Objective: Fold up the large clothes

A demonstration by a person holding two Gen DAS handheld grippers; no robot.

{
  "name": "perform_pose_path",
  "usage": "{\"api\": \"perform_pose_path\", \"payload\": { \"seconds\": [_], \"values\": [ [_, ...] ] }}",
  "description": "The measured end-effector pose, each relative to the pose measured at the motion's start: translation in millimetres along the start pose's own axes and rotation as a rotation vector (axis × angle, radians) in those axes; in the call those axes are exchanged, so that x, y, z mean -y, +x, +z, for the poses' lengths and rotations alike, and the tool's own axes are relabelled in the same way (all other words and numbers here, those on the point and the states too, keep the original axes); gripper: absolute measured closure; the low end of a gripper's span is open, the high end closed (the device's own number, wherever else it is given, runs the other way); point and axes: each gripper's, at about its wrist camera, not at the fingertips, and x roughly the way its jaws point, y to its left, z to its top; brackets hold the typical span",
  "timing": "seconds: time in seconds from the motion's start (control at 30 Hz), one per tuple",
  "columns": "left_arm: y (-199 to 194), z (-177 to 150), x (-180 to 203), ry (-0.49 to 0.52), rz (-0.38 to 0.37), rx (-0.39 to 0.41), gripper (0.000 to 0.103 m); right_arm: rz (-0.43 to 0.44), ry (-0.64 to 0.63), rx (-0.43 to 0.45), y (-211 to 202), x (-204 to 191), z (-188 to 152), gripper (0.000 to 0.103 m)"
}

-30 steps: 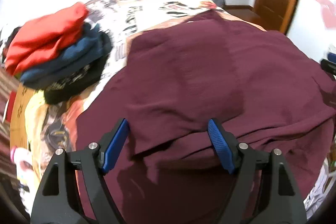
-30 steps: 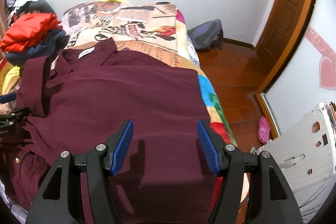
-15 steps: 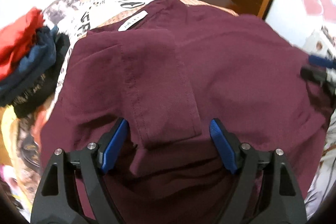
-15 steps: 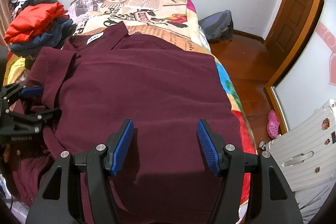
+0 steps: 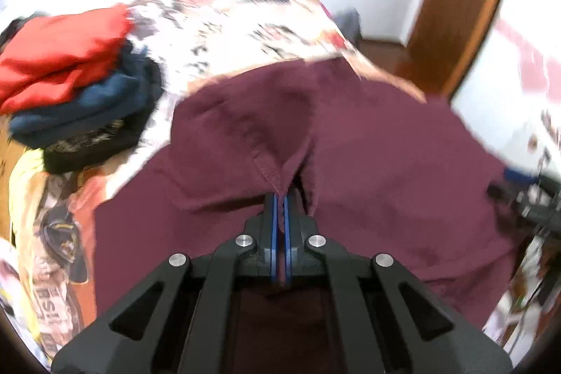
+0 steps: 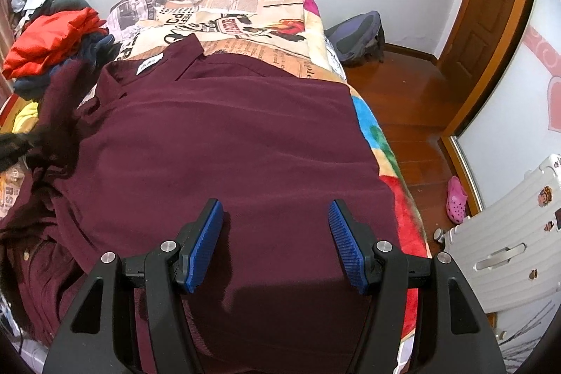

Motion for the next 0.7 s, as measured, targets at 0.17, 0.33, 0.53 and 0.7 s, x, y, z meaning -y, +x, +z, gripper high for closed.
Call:
{"api": "perform_pose_path", "payload": {
  "seconds": [0.17,0.33,0.53,0.7],
  "values": [
    [-47,13,-54,-0.154,0.043,0.115,0.102,-0.004,0.013,0.009,-1,1,2,0.044],
    [-67,5,-116,-0.314,0.068,0.136,0.101,-0.01,0.028,0.013,-1,1,4,0.044],
    [-57,-36,-166,-0.419,0.212,0.055,0.101,-0.018,0.039,0.012,-2,1,4,0.044],
    [-45,-69,-189,-0.491,0.242,-0.021,0.099,-0.027,0.046,0.008,-2,1,3,0.044]
  ]
}}
